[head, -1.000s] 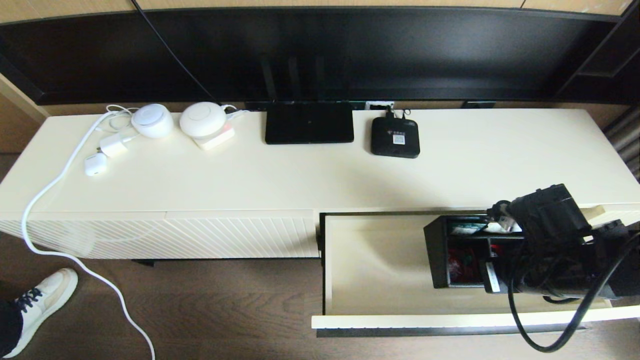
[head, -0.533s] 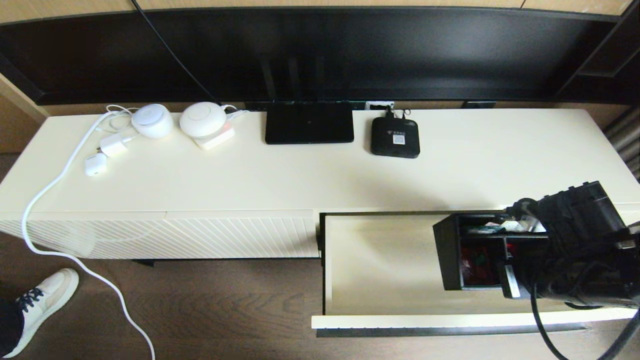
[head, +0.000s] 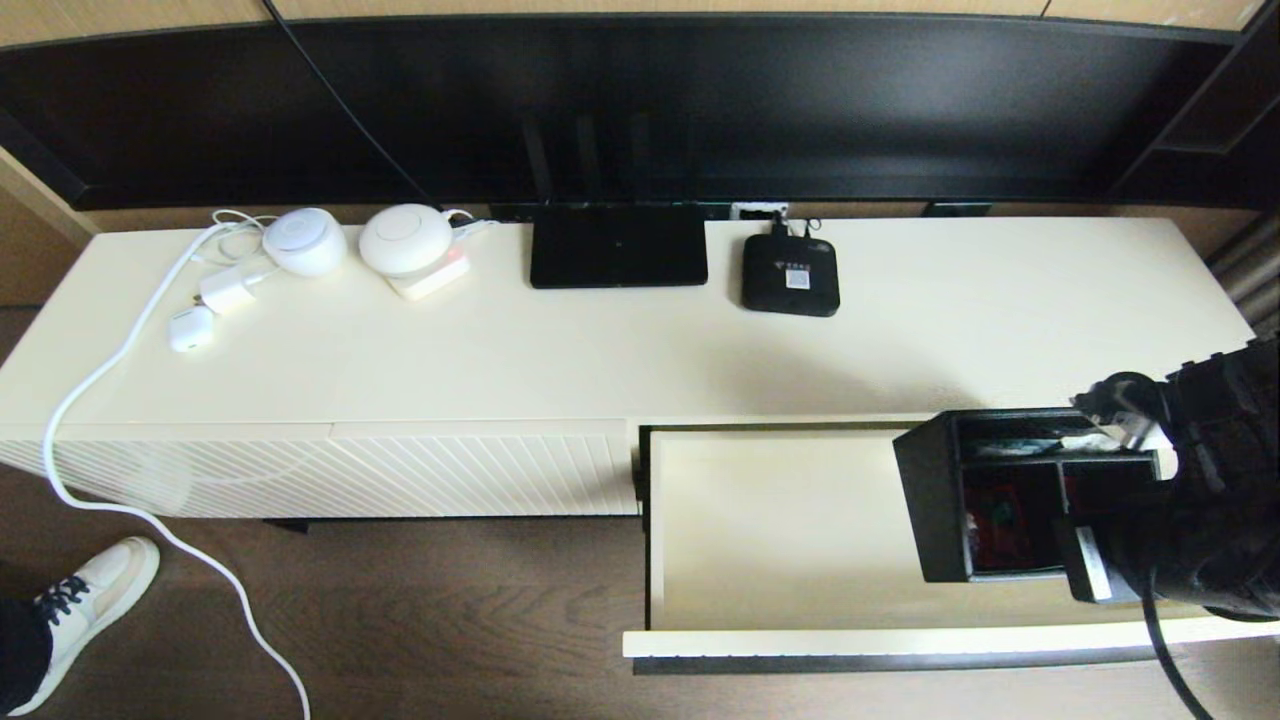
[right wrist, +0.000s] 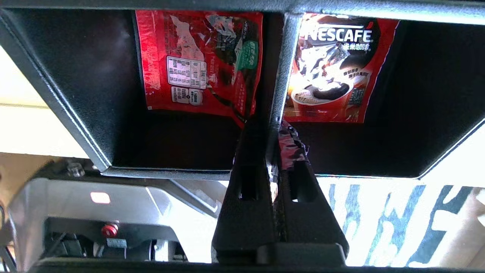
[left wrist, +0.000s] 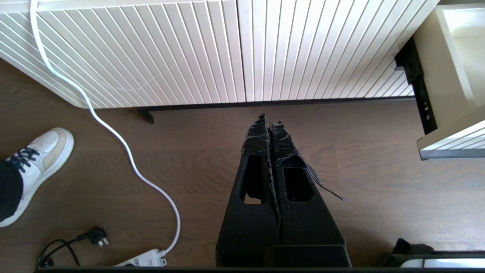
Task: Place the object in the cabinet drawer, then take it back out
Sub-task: Take the storage box out of the drawer and put it on the table
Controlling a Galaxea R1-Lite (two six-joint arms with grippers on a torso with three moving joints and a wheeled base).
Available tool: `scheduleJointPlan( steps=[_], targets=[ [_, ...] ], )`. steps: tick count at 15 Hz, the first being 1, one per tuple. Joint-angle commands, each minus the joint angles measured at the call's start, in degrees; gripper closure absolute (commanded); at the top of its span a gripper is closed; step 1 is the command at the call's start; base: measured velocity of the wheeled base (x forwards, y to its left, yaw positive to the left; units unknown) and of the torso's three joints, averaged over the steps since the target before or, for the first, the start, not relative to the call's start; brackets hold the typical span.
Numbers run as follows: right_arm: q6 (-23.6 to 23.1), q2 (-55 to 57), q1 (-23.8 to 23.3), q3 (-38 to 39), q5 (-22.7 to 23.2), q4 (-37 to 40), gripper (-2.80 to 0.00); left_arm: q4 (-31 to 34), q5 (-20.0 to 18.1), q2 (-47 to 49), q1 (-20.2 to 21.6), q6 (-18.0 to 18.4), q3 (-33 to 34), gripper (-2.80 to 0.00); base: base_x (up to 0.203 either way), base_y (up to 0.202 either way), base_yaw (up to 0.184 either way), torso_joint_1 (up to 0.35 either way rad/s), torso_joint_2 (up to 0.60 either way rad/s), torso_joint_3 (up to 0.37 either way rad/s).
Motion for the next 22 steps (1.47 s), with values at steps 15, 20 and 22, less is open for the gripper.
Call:
scheduleJointPlan(
  steps=[15,20,22],
  targets=[
    [-7.7,14.9,-1.9,-26.7,-7.1,-0.5,0.00,0.0,0.0,0.1,0.0,0.0,-0.1,0.00,0.000,0.000,0.000,0.000,0.00,0.000],
    [-6.8,21.4,-3.5,-33.4,-7.1,-0.7,0.00,0.0,0.0,0.0,0.0,0.0,0.0,0.00,0.000,0.000,0.000,0.000,0.00,0.000],
    [-4.5,23.5,-3.5,-35.9,-7.2,-0.6,0.00,0.0,0.0,0.0,0.0,0.0,-0.1,0.00,0.000,0.000,0.000,0.000,0.00,0.000]
  ],
)
